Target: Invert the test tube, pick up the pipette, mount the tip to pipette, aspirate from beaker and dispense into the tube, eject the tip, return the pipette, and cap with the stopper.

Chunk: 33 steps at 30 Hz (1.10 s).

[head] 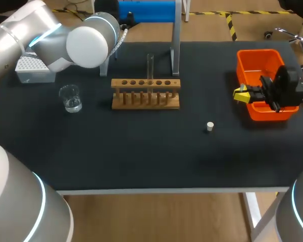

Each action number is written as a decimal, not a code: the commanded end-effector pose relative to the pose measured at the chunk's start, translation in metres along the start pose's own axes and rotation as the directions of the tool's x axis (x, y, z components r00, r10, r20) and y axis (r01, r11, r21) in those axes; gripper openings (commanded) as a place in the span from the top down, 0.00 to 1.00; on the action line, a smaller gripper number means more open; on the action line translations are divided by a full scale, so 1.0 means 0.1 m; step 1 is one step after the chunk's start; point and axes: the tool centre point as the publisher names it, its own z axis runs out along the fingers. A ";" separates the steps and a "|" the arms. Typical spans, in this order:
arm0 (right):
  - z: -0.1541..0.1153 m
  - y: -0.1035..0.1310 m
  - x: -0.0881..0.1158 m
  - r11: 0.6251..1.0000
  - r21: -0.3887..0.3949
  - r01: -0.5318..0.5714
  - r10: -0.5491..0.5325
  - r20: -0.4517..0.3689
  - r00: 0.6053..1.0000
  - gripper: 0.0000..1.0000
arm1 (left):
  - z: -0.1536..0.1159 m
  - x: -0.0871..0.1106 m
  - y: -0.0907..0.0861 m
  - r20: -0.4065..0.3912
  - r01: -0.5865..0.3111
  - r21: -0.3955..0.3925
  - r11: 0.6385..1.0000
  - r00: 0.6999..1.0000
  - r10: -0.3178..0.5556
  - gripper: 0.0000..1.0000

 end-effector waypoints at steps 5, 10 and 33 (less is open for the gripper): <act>0.00 0.00 0.01 1.000 0.002 0.000 0.000 0.000 1.000 1.00 | 0.08 -0.01 -0.01 0.005 0.006 -0.002 1.000 1.000 -0.006 0.00; 0.00 0.00 0.01 1.000 0.002 0.000 0.000 0.000 1.000 1.00 | 0.12 -0.03 -0.01 0.004 0.005 -0.005 1.000 1.000 -0.005 0.00; 0.00 0.00 0.01 1.000 0.002 0.000 0.000 0.000 1.000 1.00 | 0.21 -0.07 -0.01 0.007 0.009 -0.012 1.000 1.000 -0.009 0.00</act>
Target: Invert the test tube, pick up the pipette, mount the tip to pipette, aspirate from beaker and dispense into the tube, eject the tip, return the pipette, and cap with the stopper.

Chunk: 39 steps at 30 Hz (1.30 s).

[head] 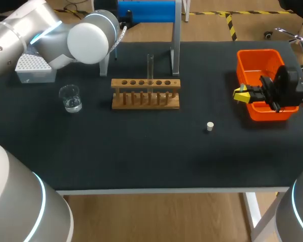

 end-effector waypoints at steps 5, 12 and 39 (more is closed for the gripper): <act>0.00 0.00 0.01 1.000 0.002 0.000 0.000 0.000 1.000 1.00 | 0.07 -0.01 0.01 -0.003 0.001 -0.009 1.000 1.000 -0.001 0.00; 0.00 0.00 0.01 1.000 0.002 0.000 0.000 0.000 1.000 1.00 | 0.09 -0.01 0.01 -0.002 0.001 -0.012 1.000 1.000 -0.001 0.00; 0.00 0.00 0.01 1.000 0.002 0.000 0.000 0.000 1.000 1.00 | 0.06 -0.03 0.08 0.013 0.009 -0.023 1.000 1.000 -0.009 1.00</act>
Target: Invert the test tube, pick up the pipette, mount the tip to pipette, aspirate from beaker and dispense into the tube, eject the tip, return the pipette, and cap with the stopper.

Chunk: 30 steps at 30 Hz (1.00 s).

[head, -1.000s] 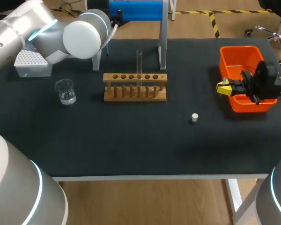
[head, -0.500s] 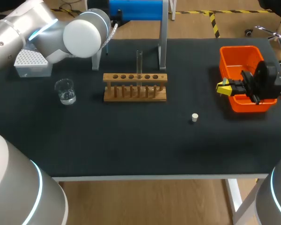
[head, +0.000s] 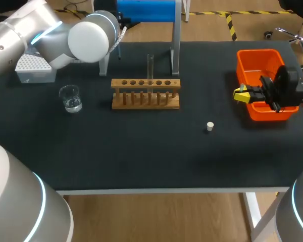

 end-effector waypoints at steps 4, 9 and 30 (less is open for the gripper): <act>0.00 0.00 0.01 1.000 0.002 0.000 0.000 0.000 1.000 1.00 | -0.02 0.00 -0.01 0.007 0.002 0.004 1.000 1.000 -0.002 1.00; 0.00 0.00 0.01 1.000 0.002 0.000 0.000 0.000 1.000 1.00 | -0.04 0.01 -0.04 0.007 0.000 0.010 1.000 1.000 0.000 1.00; 0.00 0.00 0.01 1.000 0.002 0.000 0.000 0.000 1.000 1.00 | -0.14 -0.05 -0.39 0.013 -0.036 0.075 0.997 0.999 0.035 1.00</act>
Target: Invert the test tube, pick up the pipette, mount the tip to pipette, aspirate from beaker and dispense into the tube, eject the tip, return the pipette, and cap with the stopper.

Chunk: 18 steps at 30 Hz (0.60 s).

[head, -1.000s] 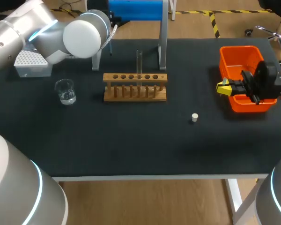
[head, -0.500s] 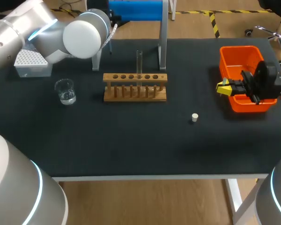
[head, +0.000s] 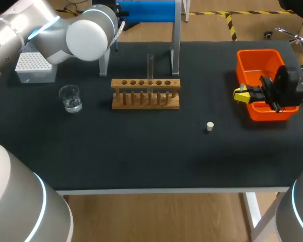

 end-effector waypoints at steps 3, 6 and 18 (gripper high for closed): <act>0.00 0.00 0.01 1.000 0.002 0.000 0.000 0.000 1.000 1.00 | -0.06 0.00 -0.10 0.002 -0.004 0.007 1.000 1.000 0.004 1.00; 0.00 0.00 0.01 1.000 0.002 0.000 0.000 0.000 1.000 1.00 | -0.09 0.01 -0.13 -0.005 -0.009 0.011 1.000 1.000 0.010 1.00; 0.00 0.00 0.01 1.000 0.002 0.000 0.000 0.000 1.000 1.00 | -0.31 0.00 -0.30 -0.078 -0.047 0.032 0.998 0.996 0.049 1.00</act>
